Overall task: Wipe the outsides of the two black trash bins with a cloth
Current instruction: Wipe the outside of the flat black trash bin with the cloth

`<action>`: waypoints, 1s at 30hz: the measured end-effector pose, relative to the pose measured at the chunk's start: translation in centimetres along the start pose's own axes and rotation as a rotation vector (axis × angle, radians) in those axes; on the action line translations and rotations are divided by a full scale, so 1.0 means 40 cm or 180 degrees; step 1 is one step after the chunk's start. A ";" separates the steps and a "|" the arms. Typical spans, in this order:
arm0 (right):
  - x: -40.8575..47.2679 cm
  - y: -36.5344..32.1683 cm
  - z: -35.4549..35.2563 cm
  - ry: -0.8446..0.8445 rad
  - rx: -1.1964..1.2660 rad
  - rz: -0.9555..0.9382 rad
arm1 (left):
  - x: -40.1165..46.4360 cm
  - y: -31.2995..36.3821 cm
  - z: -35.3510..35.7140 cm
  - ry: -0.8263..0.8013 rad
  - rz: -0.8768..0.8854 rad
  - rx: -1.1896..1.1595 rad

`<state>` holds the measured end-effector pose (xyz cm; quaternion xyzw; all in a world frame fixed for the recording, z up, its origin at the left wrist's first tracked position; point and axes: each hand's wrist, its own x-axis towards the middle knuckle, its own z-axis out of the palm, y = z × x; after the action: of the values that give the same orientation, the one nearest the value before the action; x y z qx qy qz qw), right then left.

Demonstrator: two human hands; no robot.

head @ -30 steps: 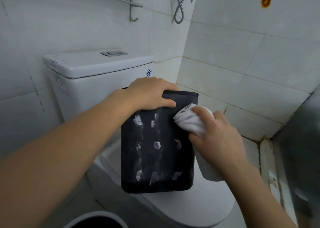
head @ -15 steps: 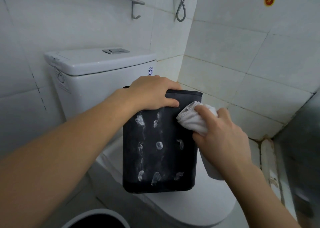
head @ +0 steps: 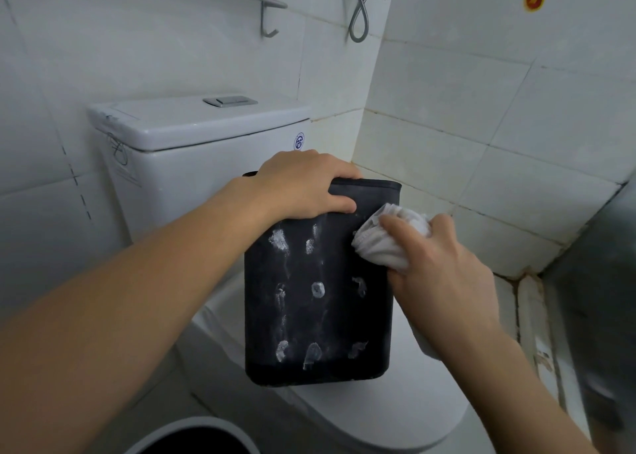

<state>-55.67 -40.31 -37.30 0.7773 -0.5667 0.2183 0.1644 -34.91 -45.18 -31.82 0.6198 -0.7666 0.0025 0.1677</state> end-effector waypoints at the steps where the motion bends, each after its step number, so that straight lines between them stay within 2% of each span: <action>1: -0.009 0.003 0.004 -0.0030 0.0009 -0.0042 | 0.001 -0.001 0.000 -0.0007 -0.0011 -0.0003; 12: 0.034 0.010 0.013 0.0377 0.0129 0.0096 | -0.002 0.001 0.000 -0.0004 0.0003 0.0006; 18: -0.015 0.009 0.011 0.0105 0.0049 -0.0320 | -0.005 0.001 -0.004 0.0021 0.0012 0.0017; 25: 0.032 0.018 0.017 0.0297 0.0194 0.0111 | -0.009 0.006 -0.003 0.0042 0.0035 0.0048; 30: 0.013 0.028 0.015 0.0131 0.0363 0.0087 | -0.009 0.008 -0.001 0.0043 0.0022 0.0035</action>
<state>-56.53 -41.36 -37.52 0.7730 -0.5604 0.2683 0.1285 -35.15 -44.76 -31.80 0.6181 -0.7676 0.0115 0.1694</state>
